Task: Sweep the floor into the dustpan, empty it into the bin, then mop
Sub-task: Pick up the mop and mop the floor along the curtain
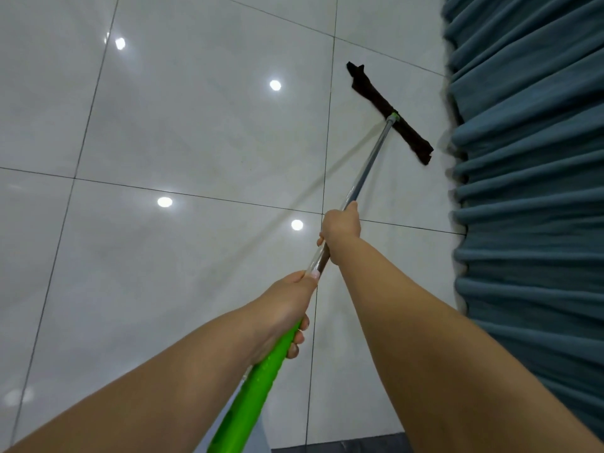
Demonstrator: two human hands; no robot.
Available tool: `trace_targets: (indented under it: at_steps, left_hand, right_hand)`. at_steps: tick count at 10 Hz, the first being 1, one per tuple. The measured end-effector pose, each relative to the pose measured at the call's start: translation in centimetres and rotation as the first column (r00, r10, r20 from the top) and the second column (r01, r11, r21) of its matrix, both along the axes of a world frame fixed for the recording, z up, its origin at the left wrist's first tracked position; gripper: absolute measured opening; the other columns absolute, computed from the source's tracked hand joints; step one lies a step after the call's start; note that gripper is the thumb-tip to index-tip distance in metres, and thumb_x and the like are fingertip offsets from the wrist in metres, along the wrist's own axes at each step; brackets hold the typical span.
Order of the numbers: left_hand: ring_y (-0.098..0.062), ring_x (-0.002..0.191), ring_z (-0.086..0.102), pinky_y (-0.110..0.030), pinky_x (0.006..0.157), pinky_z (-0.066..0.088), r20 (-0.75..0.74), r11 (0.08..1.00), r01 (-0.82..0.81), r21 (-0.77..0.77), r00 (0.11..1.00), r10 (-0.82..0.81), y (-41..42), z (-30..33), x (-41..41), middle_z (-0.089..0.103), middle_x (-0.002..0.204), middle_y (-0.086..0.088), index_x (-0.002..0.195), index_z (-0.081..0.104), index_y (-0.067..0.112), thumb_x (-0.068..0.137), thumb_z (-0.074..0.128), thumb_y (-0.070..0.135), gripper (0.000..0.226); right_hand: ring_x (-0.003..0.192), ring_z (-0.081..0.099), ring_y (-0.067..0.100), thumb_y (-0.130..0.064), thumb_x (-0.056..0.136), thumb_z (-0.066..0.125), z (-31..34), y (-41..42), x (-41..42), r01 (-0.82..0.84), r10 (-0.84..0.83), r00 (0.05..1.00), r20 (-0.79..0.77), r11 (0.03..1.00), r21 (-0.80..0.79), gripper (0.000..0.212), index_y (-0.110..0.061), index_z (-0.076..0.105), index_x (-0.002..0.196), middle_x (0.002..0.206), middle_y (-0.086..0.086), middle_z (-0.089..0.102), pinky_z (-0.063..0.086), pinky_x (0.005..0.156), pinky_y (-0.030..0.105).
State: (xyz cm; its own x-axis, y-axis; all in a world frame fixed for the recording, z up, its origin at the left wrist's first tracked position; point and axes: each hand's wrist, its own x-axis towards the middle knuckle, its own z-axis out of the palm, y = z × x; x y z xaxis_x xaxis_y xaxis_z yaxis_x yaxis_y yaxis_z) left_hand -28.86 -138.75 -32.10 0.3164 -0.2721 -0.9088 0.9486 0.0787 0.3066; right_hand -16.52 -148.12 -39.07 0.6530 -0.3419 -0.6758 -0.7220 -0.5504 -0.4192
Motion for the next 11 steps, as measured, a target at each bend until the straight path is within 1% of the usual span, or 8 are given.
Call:
trace_targets:
  at_steps: [1,3,4,5,6,8,10,11]
  left_hand:
    - [-0.012,0.047,0.038,-0.016,0.038,0.036,0.003,1.000,0.031,-0.004,1.000,-0.031,2.3,0.3,-1.0,0.042,0.067,-0.006,0.129,0.042,0.037,0.098,0.033,0.051,0.036]
    - [-0.012,0.042,0.036,-0.016,0.039,0.034,-0.004,0.995,0.094,-0.026,0.996,-0.094,10.8,1.4,-8.0,0.041,0.061,-0.006,0.117,0.047,0.034,0.096,0.032,0.055,0.033]
    - [-0.021,0.048,0.042,-0.026,0.047,0.036,-0.028,0.985,0.170,0.016,0.985,-0.170,17.4,2.0,-13.3,0.049,0.063,-0.009,0.113,0.053,0.031,0.082,0.040,0.074,0.055]
    - [-0.032,0.064,0.046,-0.042,0.057,0.037,-0.119,0.973,0.220,0.067,0.970,-0.211,23.4,-2.0,-18.7,0.056,0.076,-0.011,0.113,0.056,0.037,0.053,0.047,0.095,0.084]
    - [-0.030,0.062,0.046,-0.039,0.054,0.037,-0.104,0.969,0.227,0.092,0.970,-0.218,26.8,-0.3,-19.1,0.056,0.074,-0.009,0.112,0.057,0.036,0.053,0.048,0.094,0.083]
    - [-0.019,0.044,0.041,-0.023,0.044,0.033,0.016,0.962,0.261,0.085,0.965,-0.263,26.2,3.6,-14.3,0.048,0.059,-0.004,0.118,0.053,0.023,0.086,0.039,0.069,0.058]
    - [-0.015,0.041,0.036,-0.017,0.041,0.032,-0.034,0.953,0.285,0.101,0.959,-0.283,22.4,3.5,-6.0,0.042,0.063,-0.007,0.112,0.050,0.025,0.094,0.035,0.058,0.040]
    - [-0.015,0.043,0.036,-0.016,0.040,0.032,-0.019,0.957,0.273,0.101,0.962,-0.273,19.1,3.4,-0.3,0.041,0.062,-0.007,0.107,0.050,0.029,0.096,0.035,0.055,0.032]
  right_hand:
    - [0.059,0.051,0.009,-0.016,0.097,0.037,0.7,2.0,-1.0,0.041,-0.038,0.999,-0.029,0.994,0.104,0.053,-0.047,0.016,0.135,0.104,0.004,0.045,0.044,0.040,0.011]
    - [0.058,0.052,0.010,-0.013,0.095,0.037,2.5,9.7,-8.5,0.163,-0.160,0.987,-0.030,0.975,0.149,0.056,-0.048,0.018,0.135,0.102,0.004,0.046,0.045,0.042,0.012]
    - [0.054,0.050,0.005,-0.012,0.097,0.036,3.9,15.9,-14.6,0.203,-0.193,0.979,-0.069,0.961,0.190,0.058,-0.050,0.015,0.136,0.102,0.002,0.046,0.042,0.036,0.010]
    - [0.057,0.049,0.007,-0.014,0.099,0.033,4.2,21.6,-18.8,0.269,-0.256,0.963,-0.082,0.928,0.256,0.056,-0.050,0.014,0.137,0.105,0.003,0.044,0.041,0.034,0.009]
    - [0.055,0.049,0.007,-0.015,0.100,0.032,5.5,24.9,-19.4,0.335,-0.320,0.942,-0.101,0.905,0.262,0.052,-0.044,0.017,0.140,0.104,0.003,0.045,0.040,0.031,0.009]
    - [0.059,0.050,0.011,-0.005,0.095,0.039,5.4,23.3,-16.6,0.303,-0.301,0.952,-0.046,0.917,0.259,0.060,-0.031,0.019,0.145,0.103,0.007,0.044,0.040,0.028,0.009]
    - [0.059,0.048,0.015,-0.006,0.096,0.037,3.8,19.7,-8.0,0.396,-0.403,0.914,-0.035,0.874,0.282,0.057,-0.026,0.020,0.146,0.105,0.010,0.043,0.037,0.024,0.012]
    - [0.059,0.049,0.016,-0.006,0.096,0.038,2.6,16.7,-3.2,0.370,-0.382,0.924,0.000,0.895,0.249,0.055,-0.022,0.020,0.146,0.103,0.011,0.044,0.048,0.043,0.024]
